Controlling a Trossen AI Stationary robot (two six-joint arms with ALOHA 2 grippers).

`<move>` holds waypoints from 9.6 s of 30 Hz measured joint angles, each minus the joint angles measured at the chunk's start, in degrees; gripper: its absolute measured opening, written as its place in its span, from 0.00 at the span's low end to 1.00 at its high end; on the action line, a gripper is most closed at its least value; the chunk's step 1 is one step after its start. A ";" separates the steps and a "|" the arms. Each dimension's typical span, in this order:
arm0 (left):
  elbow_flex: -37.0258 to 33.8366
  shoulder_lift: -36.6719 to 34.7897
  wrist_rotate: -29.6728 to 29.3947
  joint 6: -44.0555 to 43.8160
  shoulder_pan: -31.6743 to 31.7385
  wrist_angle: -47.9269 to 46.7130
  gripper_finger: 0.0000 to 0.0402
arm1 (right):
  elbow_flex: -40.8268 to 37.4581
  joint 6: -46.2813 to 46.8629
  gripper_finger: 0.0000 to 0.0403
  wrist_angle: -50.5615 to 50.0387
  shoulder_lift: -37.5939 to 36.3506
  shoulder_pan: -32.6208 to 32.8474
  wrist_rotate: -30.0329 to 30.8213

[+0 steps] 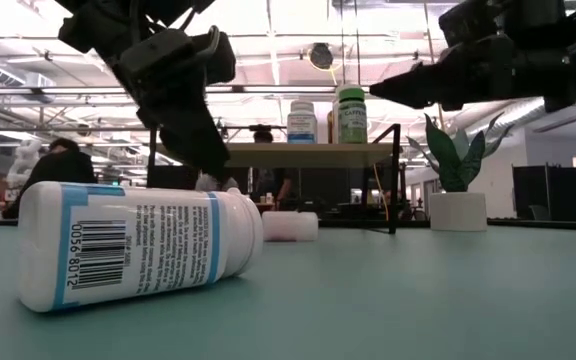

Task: Pick and place medicine bottles onto shelf by color
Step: Put the blue white medicine bottle on the shelf

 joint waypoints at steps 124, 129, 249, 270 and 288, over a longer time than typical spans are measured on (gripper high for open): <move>0.00 10.40 0.77 -14.35 -16.83 19.13 0.83 | 45.11 -18.74 0.44 -28.99 42.21 24.41 15.67; 0.00 10.40 1.92 -12.17 -17.47 20.59 0.61 | 45.11 -18.74 0.44 -28.91 42.21 24.41 15.66; 0.00 -3.74 -24.66 11.85 -14.82 30.45 0.32 | 27.25 16.88 0.33 -4.33 35.04 14.77 7.64; 0.16 1.45 -14.17 7.34 -11.04 28.35 0.02 | 27.01 22.23 0.33 -4.49 35.19 14.60 8.39; 0.20 6.93 -13.27 7.50 -10.46 29.53 0.03 | 25.47 28.63 0.33 -5.54 35.28 14.60 11.72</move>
